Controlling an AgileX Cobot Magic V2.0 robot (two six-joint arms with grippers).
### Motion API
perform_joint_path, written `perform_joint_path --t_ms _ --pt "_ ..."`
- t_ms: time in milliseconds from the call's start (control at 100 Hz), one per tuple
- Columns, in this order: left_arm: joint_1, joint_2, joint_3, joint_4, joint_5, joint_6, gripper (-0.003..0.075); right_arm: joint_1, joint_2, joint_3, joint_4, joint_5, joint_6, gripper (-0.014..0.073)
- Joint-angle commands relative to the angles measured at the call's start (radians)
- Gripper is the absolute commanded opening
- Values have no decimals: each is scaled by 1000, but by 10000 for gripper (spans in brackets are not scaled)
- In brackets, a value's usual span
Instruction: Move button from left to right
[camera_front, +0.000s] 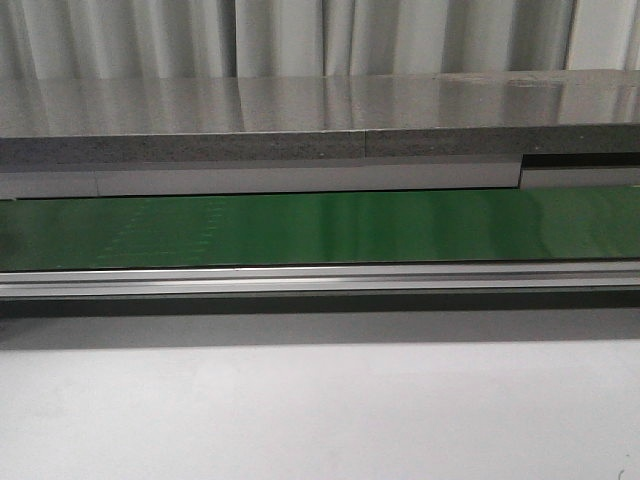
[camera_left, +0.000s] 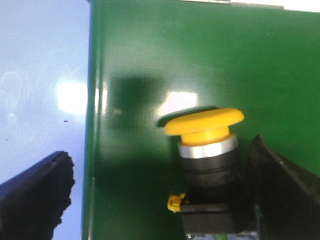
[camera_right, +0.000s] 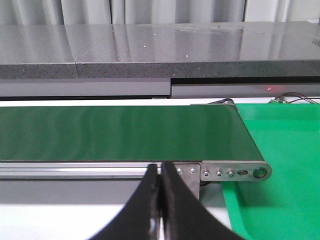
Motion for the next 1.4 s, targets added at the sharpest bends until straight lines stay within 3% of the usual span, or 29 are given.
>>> perform_joint_path --t_ms 0,230,550,680,930,1200,1390 --pt "-7 -51 -33 -30 -12 0 689 3 -19 -15 -10 -84 -1 -68" --pt "-16 -103 -33 -178 -1 124 689 3 -19 -15 -10 -84 -1 -68" --pt "-81 -198 -33 -198 -6 156 689 3 -19 -15 -10 -84 -1 -68" --pt "-120 -275 -3 -217 -67 175 689 3 -19 -15 -10 -84 -1 -68" --pt "-197 -525 201 -216 -289 184 689 3 -19 -15 -10 -84 -1 -68" --pt "-199 -860 467 -216 -506 184 689 3 -19 -15 -10 -84 -1 -68" --pt "-199 -1085 649 -216 -587 184 689 3 -19 -15 -10 -84 -1 -68"
